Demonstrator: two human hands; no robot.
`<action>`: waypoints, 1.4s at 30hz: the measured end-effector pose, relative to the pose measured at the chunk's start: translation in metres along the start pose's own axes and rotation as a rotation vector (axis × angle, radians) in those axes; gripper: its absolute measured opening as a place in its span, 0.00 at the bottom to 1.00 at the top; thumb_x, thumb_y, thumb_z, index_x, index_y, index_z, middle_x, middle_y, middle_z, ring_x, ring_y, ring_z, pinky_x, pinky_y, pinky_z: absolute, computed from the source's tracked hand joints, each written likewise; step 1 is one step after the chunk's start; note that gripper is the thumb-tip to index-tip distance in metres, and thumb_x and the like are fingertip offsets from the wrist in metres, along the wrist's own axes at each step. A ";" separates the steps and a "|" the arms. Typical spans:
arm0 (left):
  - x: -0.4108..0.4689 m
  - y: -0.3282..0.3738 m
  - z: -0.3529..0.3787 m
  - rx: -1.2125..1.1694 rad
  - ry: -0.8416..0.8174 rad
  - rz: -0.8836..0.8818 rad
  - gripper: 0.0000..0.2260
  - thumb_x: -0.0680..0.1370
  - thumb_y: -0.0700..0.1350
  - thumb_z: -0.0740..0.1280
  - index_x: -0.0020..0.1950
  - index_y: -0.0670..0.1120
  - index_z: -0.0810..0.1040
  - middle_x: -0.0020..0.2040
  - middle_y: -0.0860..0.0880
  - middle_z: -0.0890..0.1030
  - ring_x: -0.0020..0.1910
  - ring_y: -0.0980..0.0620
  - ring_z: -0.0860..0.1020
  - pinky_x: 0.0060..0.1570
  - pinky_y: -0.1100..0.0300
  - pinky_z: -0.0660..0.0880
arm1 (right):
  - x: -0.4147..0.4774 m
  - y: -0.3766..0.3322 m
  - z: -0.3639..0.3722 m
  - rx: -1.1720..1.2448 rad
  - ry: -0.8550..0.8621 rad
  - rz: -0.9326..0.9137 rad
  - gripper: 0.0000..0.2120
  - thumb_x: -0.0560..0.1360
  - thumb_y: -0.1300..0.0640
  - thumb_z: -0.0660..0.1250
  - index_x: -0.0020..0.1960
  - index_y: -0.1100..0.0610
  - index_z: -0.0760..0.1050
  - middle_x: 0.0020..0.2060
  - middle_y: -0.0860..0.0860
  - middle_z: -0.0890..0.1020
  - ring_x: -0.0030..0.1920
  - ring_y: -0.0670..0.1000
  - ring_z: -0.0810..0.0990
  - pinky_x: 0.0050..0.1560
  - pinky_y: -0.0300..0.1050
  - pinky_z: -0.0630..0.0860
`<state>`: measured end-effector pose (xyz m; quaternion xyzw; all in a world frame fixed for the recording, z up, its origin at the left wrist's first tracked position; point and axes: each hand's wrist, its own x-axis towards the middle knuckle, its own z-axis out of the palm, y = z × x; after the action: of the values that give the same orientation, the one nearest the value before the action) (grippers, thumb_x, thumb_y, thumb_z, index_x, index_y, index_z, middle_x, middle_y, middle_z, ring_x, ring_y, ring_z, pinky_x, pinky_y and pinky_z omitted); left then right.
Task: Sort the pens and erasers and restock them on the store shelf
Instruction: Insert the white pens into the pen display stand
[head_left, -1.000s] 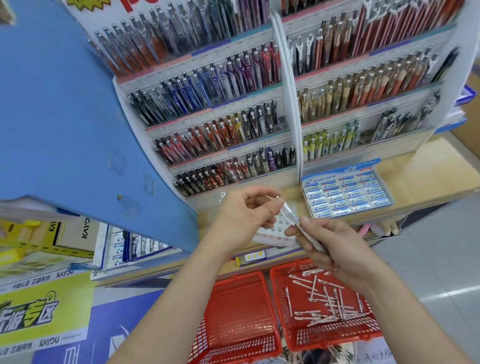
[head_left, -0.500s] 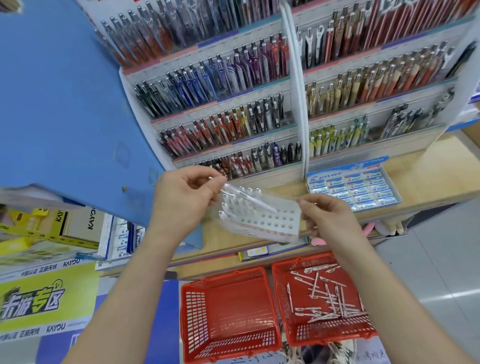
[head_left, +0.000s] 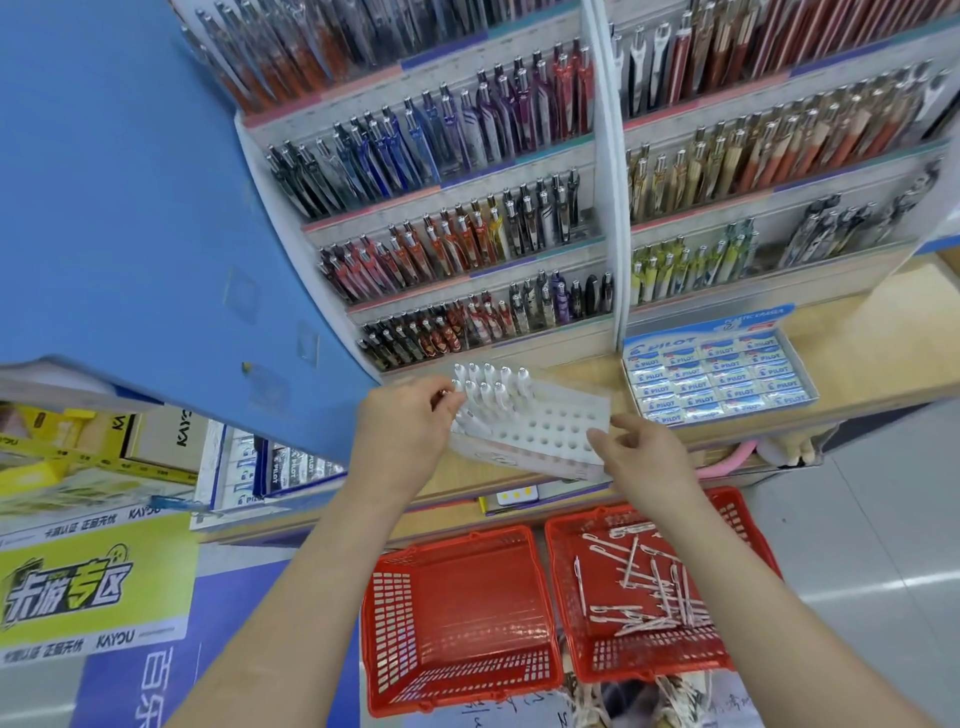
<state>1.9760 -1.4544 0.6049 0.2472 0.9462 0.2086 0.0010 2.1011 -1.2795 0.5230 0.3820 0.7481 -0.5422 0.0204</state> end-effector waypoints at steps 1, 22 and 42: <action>0.000 0.000 0.003 0.007 -0.002 0.002 0.06 0.76 0.48 0.69 0.44 0.47 0.83 0.36 0.50 0.81 0.37 0.49 0.77 0.40 0.55 0.74 | -0.001 0.000 -0.001 0.011 0.004 0.003 0.24 0.76 0.48 0.66 0.67 0.59 0.72 0.41 0.53 0.82 0.44 0.57 0.82 0.50 0.56 0.77; 0.005 -0.003 0.016 0.168 -0.049 0.009 0.10 0.75 0.53 0.68 0.48 0.47 0.82 0.42 0.50 0.78 0.47 0.49 0.75 0.46 0.56 0.70 | -0.014 0.013 0.009 0.506 0.015 0.076 0.09 0.78 0.53 0.65 0.53 0.56 0.78 0.48 0.48 0.81 0.47 0.45 0.79 0.55 0.50 0.79; -0.125 -0.004 0.186 -0.074 -0.546 0.199 0.09 0.74 0.41 0.67 0.50 0.53 0.81 0.46 0.56 0.82 0.45 0.56 0.79 0.49 0.61 0.73 | -0.038 0.235 -0.052 -0.021 0.127 0.220 0.06 0.75 0.59 0.69 0.51 0.55 0.81 0.44 0.50 0.84 0.43 0.48 0.80 0.47 0.40 0.72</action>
<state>2.1038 -1.4424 0.4208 0.3856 0.8738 0.1675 0.2444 2.2875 -1.2297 0.3745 0.4951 0.7072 -0.5034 0.0367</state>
